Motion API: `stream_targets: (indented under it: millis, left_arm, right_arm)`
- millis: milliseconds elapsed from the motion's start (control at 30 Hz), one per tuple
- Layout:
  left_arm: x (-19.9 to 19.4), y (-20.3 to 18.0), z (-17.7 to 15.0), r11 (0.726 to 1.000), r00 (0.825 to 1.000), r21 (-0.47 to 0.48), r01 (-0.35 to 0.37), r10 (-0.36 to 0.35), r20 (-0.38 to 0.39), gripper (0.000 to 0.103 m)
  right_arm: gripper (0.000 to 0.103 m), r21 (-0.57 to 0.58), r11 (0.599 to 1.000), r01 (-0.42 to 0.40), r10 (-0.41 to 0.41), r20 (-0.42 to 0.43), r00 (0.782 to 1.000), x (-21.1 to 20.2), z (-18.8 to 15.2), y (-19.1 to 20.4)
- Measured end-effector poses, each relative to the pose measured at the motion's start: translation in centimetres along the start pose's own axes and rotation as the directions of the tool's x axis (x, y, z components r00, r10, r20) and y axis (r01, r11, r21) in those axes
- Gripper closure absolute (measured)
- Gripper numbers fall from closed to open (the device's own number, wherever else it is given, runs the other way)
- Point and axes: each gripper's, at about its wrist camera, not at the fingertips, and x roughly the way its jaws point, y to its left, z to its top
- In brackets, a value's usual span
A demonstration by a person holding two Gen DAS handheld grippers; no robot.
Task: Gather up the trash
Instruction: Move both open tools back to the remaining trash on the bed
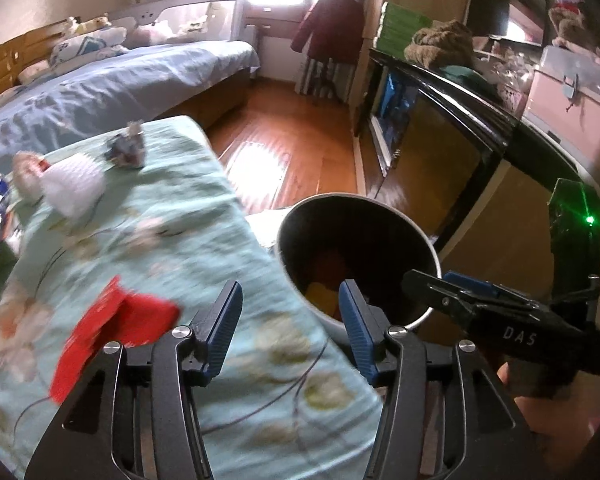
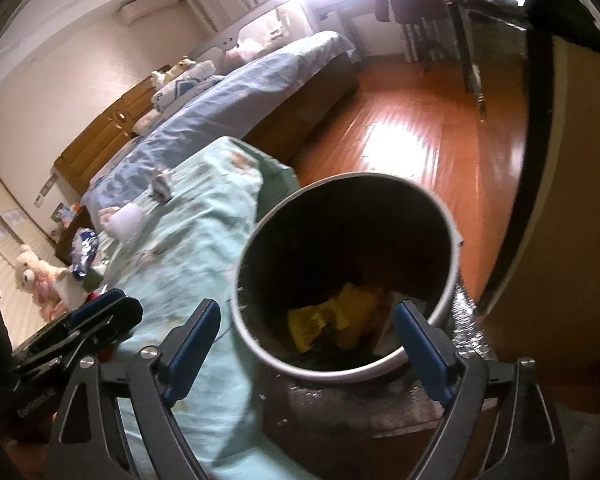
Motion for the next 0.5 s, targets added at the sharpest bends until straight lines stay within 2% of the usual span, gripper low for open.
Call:
stream_targets:
  millis: [500]
  left_arm:
    - [-5.5, 6.4, -2.6, 0.991, 0.996, -0.123, -0.057, 0.065, 0.061, 0.052]
  right_arm:
    - [0.013, -0.052, 0.995, -0.086, 0.084, -0.028, 0.996, 0.6, -1.6, 6.0]
